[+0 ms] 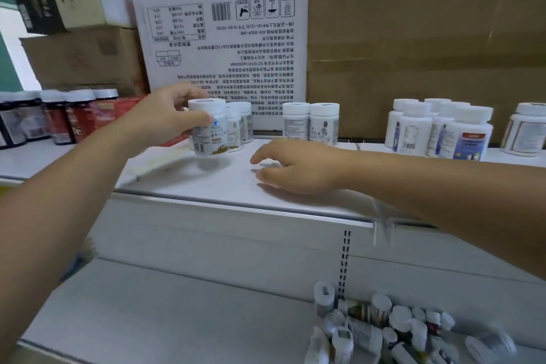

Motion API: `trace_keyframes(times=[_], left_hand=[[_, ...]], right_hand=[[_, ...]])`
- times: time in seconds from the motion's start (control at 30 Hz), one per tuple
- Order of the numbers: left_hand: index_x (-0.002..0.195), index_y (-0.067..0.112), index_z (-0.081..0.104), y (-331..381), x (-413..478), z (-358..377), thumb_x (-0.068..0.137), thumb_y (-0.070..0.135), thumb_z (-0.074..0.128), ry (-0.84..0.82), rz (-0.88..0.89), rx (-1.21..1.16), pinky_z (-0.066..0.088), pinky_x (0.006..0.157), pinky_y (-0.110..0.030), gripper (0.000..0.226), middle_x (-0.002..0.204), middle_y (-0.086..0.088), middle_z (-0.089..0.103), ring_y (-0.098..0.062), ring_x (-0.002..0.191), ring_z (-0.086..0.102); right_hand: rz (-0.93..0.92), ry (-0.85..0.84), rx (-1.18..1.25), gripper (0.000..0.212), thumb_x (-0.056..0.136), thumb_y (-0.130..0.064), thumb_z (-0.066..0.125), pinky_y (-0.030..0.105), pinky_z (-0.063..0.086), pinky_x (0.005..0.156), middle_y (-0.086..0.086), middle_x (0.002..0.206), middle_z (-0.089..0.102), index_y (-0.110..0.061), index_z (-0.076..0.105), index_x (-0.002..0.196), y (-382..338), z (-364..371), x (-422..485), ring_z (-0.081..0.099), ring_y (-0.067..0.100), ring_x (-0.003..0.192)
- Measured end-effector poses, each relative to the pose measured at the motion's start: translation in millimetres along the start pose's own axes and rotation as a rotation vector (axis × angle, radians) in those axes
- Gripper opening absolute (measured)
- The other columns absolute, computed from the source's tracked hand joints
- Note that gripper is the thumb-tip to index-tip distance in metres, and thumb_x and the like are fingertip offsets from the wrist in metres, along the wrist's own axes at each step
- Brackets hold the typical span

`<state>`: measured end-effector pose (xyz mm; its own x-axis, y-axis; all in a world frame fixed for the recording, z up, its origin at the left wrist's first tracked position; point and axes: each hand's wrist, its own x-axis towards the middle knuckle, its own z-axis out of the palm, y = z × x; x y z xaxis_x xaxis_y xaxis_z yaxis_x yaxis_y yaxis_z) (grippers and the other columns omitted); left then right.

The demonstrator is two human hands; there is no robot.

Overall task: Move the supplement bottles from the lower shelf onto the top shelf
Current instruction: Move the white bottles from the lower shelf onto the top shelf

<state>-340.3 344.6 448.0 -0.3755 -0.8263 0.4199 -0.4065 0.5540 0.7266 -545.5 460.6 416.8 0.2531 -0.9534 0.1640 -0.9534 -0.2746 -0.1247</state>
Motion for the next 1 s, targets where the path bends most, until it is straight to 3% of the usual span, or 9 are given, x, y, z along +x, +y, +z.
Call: trace_keyframes(times=[0.07, 0.2, 0.27, 0.4, 0.63, 1.0], left_hand=[[0.119, 0.025, 0.06, -11.2, 0.5, -11.1, 0.086, 0.014, 0.07, 0.019, -0.008, 0.005, 0.049, 0.073, -0.021, 0.036, 0.11, 0.004, 0.065, -0.007, 0.094, 0.062], [0.117, 0.024, 0.054, -34.7, 5.7, -22.9, 0.087, 0.014, 0.069, 0.06, -0.034, 0.02, 0.042, 0.055, -0.011, 0.035, 0.099, 0.016, 0.054, 0.006, 0.081, 0.052], [0.112, 0.024, 0.054, -47.1, 9.3, -25.5, 0.086, 0.016, 0.07, 0.067, -0.041, 0.015, 0.044, 0.063, -0.015, 0.032, 0.104, 0.014, 0.056, 0.003, 0.085, 0.055], [0.105, 0.032, 0.058, -66.5, 17.1, -30.5, 0.082, 0.021, 0.072, 0.065, -0.047, 0.012, 0.052, 0.091, -0.035, 0.03, 0.112, 0.012, 0.062, -0.014, 0.109, 0.06], [0.132, 0.029, 0.048, -89.8, 19.0, -26.9, 0.076, 0.029, 0.08, 0.042, -0.016, 0.097, 0.046, 0.095, -0.031, 0.064, 0.119, 0.011, 0.062, -0.008, 0.106, 0.06], [0.13, 0.026, 0.054, -93.1, 20.1, -25.2, 0.078, 0.035, 0.078, -0.01, -0.058, 0.156, 0.04, 0.087, -0.025, 0.058, 0.114, 0.012, 0.063, -0.007, 0.106, 0.059]], right_hand=[[-0.003, -0.016, 0.015, 0.044, 0.098, -0.04, 0.042, 0.029, 0.031, 0.106, -0.002, 0.148, 0.042, -0.025, 0.045, 0.139, -12.2, 5.1, 16.5, 0.04, 0.016, 0.133], [-0.022, -0.036, 0.026, 0.044, 0.099, -0.039, 0.042, 0.023, 0.028, 0.103, -0.002, 0.149, 0.04, -0.023, 0.044, 0.141, -35.7, 14.7, 44.0, 0.038, 0.016, 0.133], [-0.019, -0.042, 0.05, 0.045, 0.099, -0.039, 0.042, 0.025, 0.027, 0.105, -0.002, 0.149, 0.039, -0.024, 0.043, 0.141, -43.5, 19.2, 52.3, 0.037, 0.016, 0.134], [0.003, -0.034, 0.094, 0.041, 0.098, -0.04, 0.042, 0.041, 0.03, 0.111, 0.0, 0.144, 0.042, -0.028, 0.046, 0.137, -45.5, 28.9, 60.3, 0.039, 0.018, 0.131], [0.009, -0.011, 0.107, 0.04, 0.097, -0.04, 0.044, 0.043, 0.031, 0.11, -0.003, 0.141, 0.044, -0.03, 0.047, 0.135, -43.9, 33.4, 63.4, 0.041, 0.017, 0.129], [0.005, -0.01, 0.12, 0.039, 0.096, -0.04, 0.044, 0.043, 0.03, 0.111, -0.002, 0.142, 0.042, -0.031, 0.047, 0.134, -41.9, 34.7, 66.4, 0.039, 0.017, 0.13]])
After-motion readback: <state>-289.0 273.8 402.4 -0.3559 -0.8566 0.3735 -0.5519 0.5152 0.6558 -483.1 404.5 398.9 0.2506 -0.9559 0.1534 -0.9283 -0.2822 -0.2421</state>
